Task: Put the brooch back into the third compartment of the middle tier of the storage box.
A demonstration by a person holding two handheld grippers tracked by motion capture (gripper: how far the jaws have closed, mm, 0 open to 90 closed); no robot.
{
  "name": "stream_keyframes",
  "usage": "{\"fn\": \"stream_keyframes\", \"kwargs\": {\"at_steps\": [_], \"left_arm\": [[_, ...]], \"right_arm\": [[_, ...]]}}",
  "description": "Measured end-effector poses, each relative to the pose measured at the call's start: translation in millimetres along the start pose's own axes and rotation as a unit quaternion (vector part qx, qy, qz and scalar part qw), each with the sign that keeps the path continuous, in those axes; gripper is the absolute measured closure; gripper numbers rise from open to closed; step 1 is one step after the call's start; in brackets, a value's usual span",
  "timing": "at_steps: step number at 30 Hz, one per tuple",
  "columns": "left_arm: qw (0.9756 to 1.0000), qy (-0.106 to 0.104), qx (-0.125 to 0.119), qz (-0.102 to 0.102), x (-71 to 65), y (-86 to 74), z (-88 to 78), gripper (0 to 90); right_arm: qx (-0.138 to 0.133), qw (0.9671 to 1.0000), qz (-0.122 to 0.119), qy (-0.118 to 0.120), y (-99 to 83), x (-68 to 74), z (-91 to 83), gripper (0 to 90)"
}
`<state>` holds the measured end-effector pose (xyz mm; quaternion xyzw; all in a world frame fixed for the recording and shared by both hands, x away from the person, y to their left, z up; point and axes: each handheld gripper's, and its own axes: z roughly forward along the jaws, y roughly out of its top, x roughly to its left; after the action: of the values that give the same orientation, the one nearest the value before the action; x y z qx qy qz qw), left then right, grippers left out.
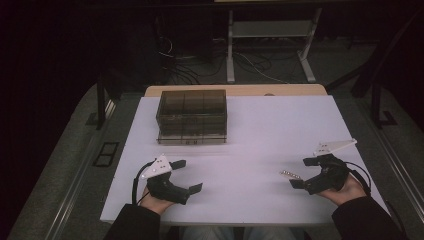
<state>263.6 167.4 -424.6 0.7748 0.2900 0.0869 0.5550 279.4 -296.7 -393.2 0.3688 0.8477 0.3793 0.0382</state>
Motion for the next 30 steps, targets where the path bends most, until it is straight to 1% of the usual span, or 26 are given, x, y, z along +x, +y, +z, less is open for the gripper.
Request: {"fn": "stream_keyframes", "kwargs": {"at_steps": [2,3,5,7,8,9,13,15,16,17,19,21,24,26,29,30], "left_arm": [[1.0000,0.000,0.001,0.000,0.0,0.0,0.0,0.0],[1.0000,0.000,0.001,0.000,-0.1,0.0,0.1,0.0],[1.0000,0.000,0.001,0.001,-0.1,-0.1,0.2,0.0],[1.0000,-0.001,0.002,0.000,-0.2,-0.1,0.2,0.0],[1.0000,-0.001,0.002,0.000,-0.1,-0.1,0.2,0.0],[1.0000,-0.001,0.002,0.001,-0.1,0.0,0.2,0.0],[1.0000,-0.002,0.002,0.001,-0.2,-0.1,0.4,0.0],[1.0000,-0.002,0.002,0.002,-0.2,-0.1,0.5,0.0],[1.0000,-0.002,0.002,0.002,-0.2,-0.1,0.6,0.0],[1.0000,-0.002,0.003,0.001,-0.1,-0.1,0.6,0.0],[1.0000,-0.003,0.003,0.001,-0.1,-0.1,0.6,0.0],[1.0000,-0.003,0.003,0.002,-0.1,-0.1,0.6,0.0],[1.0000,-0.004,0.004,0.001,-0.3,-0.2,0.9,0.0],[1.0000,-0.004,0.004,0.001,-0.4,-0.3,1.1,0.0],[1.0000,-0.006,0.002,-0.002,-0.4,0.0,1.1,0.0],[1.0000,-0.007,0.001,-0.003,-0.7,0.1,1.2,0.0]], "right_arm": [[0.003,1.0000,-0.001,0.000,0.3,-1.1,1.2,0.4],[0.015,0.9999,-0.002,0.001,1.0,-3.2,3.4,0.4],[0.019,0.9998,0.000,0.000,1.3,-3.7,4.0,0.4],[0.033,0.9995,0.000,0.001,1.9,-8.0,7.3,0.4],[0.033,0.9995,0.000,0.001,1.9,-8.0,7.3,0.4],[0.041,0.9992,-0.001,0.002,2.4,-10.4,9.5,0.5],[0.049,0.9988,0.001,0.006,3.1,-13.6,12.6,0.4],[0.060,0.9982,-0.001,0.009,3.4,-16.6,16.1,0.5],[0.060,0.9982,-0.001,0.009,3.4,-16.6,16.1,0.5],[0.070,0.9975,-0.005,0.009,4.0,-19.1,18.8,0.4],[0.072,0.9974,-0.003,0.011,4.1,-19.6,19.7,0.4],[0.078,0.9968,-0.007,0.014,4.5,-22.5,22.3,0.4],[0.088,0.9960,-0.009,0.011,5.2,-25.5,25.0,0.5],[0.096,0.9951,-0.022,0.012,6.0,-28.6,28.7,0.4],[0.097,0.9948,-0.027,0.015,6.4,-30.6,30.9,0.4],[0.096,0.9947,-0.032,0.017,6.5,-32.0,31.9,0.4]]}}
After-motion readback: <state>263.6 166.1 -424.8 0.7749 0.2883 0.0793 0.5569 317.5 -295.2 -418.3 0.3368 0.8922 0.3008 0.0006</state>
